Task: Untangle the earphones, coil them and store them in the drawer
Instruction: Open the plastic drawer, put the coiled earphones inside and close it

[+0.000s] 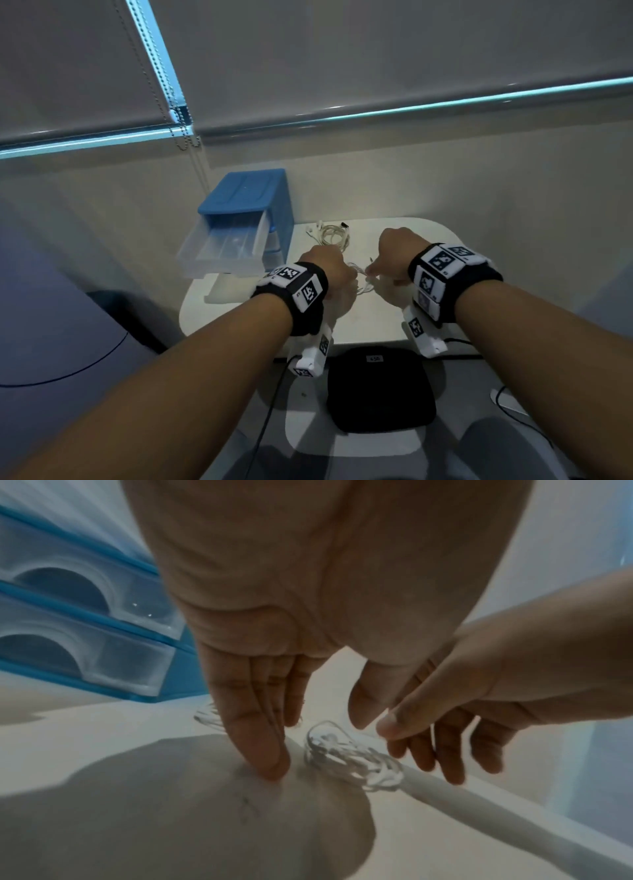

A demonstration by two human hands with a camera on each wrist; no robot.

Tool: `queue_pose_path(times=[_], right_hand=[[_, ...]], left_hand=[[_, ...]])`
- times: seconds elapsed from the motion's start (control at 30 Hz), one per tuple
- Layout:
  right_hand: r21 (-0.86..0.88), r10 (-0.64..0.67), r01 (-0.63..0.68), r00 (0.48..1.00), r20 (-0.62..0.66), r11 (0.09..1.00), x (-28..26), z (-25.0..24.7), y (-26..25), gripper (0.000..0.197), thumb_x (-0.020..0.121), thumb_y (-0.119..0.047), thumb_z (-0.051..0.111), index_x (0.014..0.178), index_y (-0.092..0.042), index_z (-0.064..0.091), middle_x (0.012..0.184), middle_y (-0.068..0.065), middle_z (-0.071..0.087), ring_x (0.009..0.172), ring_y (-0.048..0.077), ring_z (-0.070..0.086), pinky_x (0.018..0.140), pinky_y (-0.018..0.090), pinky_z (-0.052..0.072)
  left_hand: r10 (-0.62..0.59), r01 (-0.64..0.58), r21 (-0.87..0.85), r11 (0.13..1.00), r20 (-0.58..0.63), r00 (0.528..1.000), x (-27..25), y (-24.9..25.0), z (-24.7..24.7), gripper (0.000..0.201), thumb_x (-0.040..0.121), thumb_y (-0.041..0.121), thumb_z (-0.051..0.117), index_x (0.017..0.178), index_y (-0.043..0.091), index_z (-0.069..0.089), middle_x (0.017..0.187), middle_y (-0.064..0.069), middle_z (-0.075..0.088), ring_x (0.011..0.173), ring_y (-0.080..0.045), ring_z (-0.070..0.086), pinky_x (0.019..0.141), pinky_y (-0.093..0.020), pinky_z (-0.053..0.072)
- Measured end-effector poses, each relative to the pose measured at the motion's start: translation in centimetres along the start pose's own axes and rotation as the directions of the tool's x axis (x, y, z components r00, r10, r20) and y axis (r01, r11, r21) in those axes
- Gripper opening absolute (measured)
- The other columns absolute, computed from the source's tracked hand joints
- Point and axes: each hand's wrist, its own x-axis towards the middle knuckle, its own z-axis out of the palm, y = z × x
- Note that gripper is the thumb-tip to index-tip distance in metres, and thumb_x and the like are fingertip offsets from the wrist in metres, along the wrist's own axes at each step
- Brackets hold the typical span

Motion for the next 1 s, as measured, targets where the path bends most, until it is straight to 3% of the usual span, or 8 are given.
queue_pose_path(times=[0.1, 0.33, 0.43, 0.57, 0.63, 0.7, 0.83, 1.0], right_hand=[[0.029, 0.036, -0.036, 0.999, 0.020, 0.999, 0.4, 1.0, -0.1, 0.039, 0.079, -0.035, 0.083, 0.074, -0.015, 0.050, 0.079, 0.003, 0.057, 0.080, 0.025, 0.063, 0.067, 0.031, 0.052], [0.062, 0.046, -0.048, 0.998, 0.038, 0.997, 1.1, 1.8, -0.9, 0.023, 0.085, -0.012, 0.073, 0.074, -0.010, 0.053, 0.080, 0.007, 0.060, 0.079, 0.027, 0.062, 0.066, 0.029, 0.048], [0.039, 0.030, -0.032, 0.999, 0.037, 0.999, 1.0, 1.5, -1.1, 0.010, 0.089, -0.011, 0.070, 0.087, -0.006, 0.061, 0.089, 0.009, 0.061, 0.084, 0.027, 0.060, 0.069, 0.029, 0.045], [0.047, 0.028, -0.030, 0.999, 0.025, 0.998, 1.2, 1.3, -1.3, 0.015, 0.083, -0.014, 0.078, 0.084, -0.003, 0.067, 0.092, 0.011, 0.071, 0.089, 0.027, 0.069, 0.069, 0.030, 0.050], [0.032, 0.047, -0.047, 0.999, 0.012, 0.998, 1.1, 1.5, -1.3, 0.027, 0.078, -0.015, 0.082, 0.074, -0.009, 0.056, 0.080, 0.007, 0.063, 0.080, 0.026, 0.065, 0.066, 0.030, 0.049], [-0.007, 0.058, -0.058, 0.998, -0.012, 0.998, 1.1, 1.6, -1.6, 0.034, 0.080, -0.014, 0.080, 0.071, -0.011, 0.048, 0.081, 0.007, 0.059, 0.078, 0.026, 0.061, 0.066, 0.029, 0.048], [-0.077, 0.058, -0.056, 0.998, 0.022, 0.996, 1.2, 1.5, -2.2, 0.032, 0.085, -0.013, 0.077, 0.072, -0.011, 0.048, 0.081, 0.006, 0.057, 0.081, 0.025, 0.058, 0.070, 0.028, 0.046], [-0.079, 0.020, -0.016, 0.999, 0.046, 0.997, 1.4, 1.6, -2.2, 0.038, 0.087, -0.023, 0.076, 0.070, -0.011, 0.044, 0.075, 0.006, 0.055, 0.079, 0.025, 0.057, 0.068, 0.029, 0.044]], left_hand=[[-0.036, 0.036, 0.047, 0.998, 0.001, 0.999, 1.2, 0.7, 0.3, 0.034, 0.091, 0.033, 0.069, 0.114, 0.008, 0.063, 0.115, -0.011, 0.067, 0.106, -0.028, 0.065, 0.074, -0.030, 0.047], [-0.028, 0.028, 0.010, 1.000, 0.017, 0.999, 2.8, 0.5, 1.7, 0.017, 0.088, 0.025, 0.073, 0.093, 0.010, 0.068, 0.088, -0.007, 0.065, 0.090, -0.025, 0.067, 0.065, -0.030, 0.045], [-0.027, 0.026, -0.069, 0.997, -0.006, 1.000, 2.8, 0.3, 1.9, 0.014, 0.089, 0.023, 0.069, 0.092, 0.009, 0.069, 0.089, -0.008, 0.067, 0.087, -0.024, 0.066, 0.066, -0.030, 0.046], [-0.023, 0.014, -0.132, 0.991, -0.061, 0.998, 2.5, 0.0, 2.1, 0.016, 0.089, 0.022, 0.071, 0.093, 0.007, 0.068, 0.092, -0.010, 0.068, 0.089, -0.026, 0.067, 0.066, -0.030, 0.047], [-0.028, 0.016, -0.140, 0.990, -0.082, 0.996, 2.4, 0.1, 2.2, 0.019, 0.086, 0.021, 0.075, 0.095, 0.005, 0.069, 0.096, -0.009, 0.070, 0.091, -0.025, 0.067, 0.071, -0.032, 0.052], [-0.028, 0.018, -0.121, 0.992, -0.087, 0.996, 2.3, 0.3, 2.2, 0.022, 0.085, 0.018, 0.077, 0.101, 0.005, 0.071, 0.102, -0.011, 0.072, 0.095, -0.026, 0.068, 0.077, -0.032, 0.055], [-0.026, 0.019, -0.086, 0.996, -0.082, 0.996, 2.1, 0.6, 1.9, 0.027, 0.086, 0.018, 0.077, 0.108, 0.004, 0.070, 0.108, -0.012, 0.071, 0.101, -0.028, 0.068, 0.079, -0.031, 0.053], [-0.026, 0.015, -0.132, 0.991, -0.085, 0.996, 1.6, 0.2, 1.7, 0.027, 0.086, 0.024, 0.076, 0.106, 0.008, 0.069, 0.105, -0.010, 0.071, 0.093, -0.026, 0.067, 0.074, -0.032, 0.052]])
